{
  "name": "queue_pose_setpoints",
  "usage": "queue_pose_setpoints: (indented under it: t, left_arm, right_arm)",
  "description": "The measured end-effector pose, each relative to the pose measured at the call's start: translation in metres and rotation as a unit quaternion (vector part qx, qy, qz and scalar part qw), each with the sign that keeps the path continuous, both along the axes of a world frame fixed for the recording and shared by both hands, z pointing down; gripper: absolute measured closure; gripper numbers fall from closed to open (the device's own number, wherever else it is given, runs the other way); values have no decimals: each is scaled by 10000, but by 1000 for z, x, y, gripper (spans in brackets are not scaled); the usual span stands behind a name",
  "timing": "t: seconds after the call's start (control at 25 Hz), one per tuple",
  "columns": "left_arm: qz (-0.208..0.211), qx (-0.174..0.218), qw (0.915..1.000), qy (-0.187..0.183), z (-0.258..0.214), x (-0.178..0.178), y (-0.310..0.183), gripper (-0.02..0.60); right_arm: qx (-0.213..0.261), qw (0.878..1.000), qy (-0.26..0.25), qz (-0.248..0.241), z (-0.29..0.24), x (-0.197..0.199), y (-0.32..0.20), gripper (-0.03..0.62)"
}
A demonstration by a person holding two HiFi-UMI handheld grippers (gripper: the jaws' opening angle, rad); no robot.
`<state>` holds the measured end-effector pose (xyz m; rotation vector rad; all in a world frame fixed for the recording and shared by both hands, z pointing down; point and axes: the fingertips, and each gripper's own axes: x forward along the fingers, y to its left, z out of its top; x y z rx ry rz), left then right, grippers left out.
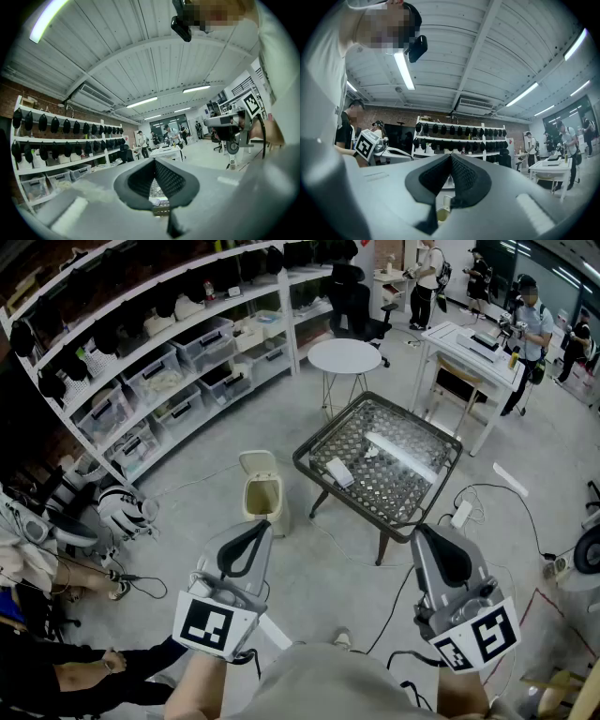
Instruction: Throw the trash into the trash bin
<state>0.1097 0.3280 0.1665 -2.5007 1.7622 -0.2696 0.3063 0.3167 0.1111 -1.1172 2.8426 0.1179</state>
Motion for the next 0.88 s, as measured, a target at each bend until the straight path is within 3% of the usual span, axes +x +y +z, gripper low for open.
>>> queue_pose_setpoints:
  t: [0.36,0.56,0.6,0.64,0.68,0.88]
  left_arm:
    - [10,-21,10000,-64,-2,10,-7,578]
    - [15,-64,9999,-97,3,25,-10,580]
    - [6,-82,9999,-108,4,27,-10,578]
    - [-6,-106,9998,-139,5,28,-11,578]
    - [-19,-134,9997,-205,5,29,-11,580]
    - [-109,-82,9989,-453,2,38,-13,578]
  right_arm:
    - [-69,9997,-72,-204,1,6,-2,591]
    - [48,9996,-251,112,-1,29,-10,589]
    - [64,9994,-297,146,-2,33,-12,548]
    - [65,9993,-332,158,-3,37,-14,407]
    - [62,9992,-352,178,-3,40,-16,366]
    - [26,9995,-274,143,1,57,-21,339]
